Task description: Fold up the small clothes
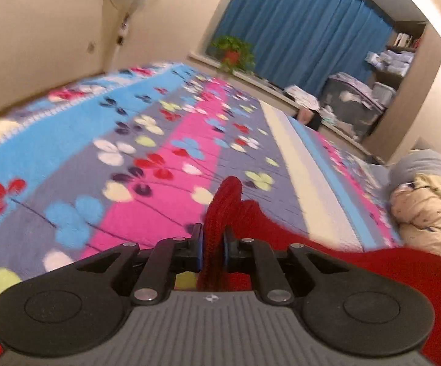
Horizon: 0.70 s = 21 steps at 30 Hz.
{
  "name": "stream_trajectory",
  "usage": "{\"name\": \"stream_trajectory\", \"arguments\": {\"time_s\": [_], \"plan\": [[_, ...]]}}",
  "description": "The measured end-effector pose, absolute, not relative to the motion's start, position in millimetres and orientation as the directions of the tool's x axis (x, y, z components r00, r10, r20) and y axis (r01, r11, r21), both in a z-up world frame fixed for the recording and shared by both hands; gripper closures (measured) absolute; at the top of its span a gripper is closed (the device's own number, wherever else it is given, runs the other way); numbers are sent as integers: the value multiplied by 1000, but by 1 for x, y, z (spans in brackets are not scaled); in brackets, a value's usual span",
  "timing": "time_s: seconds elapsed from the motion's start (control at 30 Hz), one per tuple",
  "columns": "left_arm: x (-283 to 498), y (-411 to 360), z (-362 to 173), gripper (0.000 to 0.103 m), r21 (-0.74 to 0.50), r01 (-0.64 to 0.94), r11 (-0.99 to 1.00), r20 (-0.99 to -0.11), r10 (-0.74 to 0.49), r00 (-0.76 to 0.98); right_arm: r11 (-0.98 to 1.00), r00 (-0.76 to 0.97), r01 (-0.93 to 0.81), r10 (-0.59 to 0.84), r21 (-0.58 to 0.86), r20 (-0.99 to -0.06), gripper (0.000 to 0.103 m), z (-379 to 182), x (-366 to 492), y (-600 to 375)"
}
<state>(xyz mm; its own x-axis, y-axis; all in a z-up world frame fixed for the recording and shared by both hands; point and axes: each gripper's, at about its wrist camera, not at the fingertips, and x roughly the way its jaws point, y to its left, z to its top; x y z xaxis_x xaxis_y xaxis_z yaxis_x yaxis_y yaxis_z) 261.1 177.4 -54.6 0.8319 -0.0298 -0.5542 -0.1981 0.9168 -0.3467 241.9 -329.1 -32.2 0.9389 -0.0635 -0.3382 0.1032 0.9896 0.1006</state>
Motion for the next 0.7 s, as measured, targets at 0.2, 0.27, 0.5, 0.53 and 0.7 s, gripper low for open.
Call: {"name": "stream_trajectory", "arguments": {"time_s": [0.2, 0.27, 0.5, 0.53, 0.7], "plan": [[271, 196, -93, 78, -400, -345, 849, -738, -75, 670, 940, 724, 259, -35, 224, -689, 68, -89, 282, -362], [263, 207, -85, 64, -458, -365, 811, -709, -86, 700, 931, 744, 272, -43, 244, -666, 57, -81, 273, -369], [225, 209, -61, 41, -550, -281, 787, -699, -249, 670, 919, 761, 205, 67, 337, -646, 51, -53, 217, -378], [217, 206, -61, 40, -543, -264, 797, -711, -270, 649, 914, 753, 202, 84, 351, -652, 48, -52, 210, -378], [176, 193, -63, 38, -485, -246, 839, -772, -278, 572, 915, 675, 163, 170, 369, -719, 37, -56, 172, -362]]}}
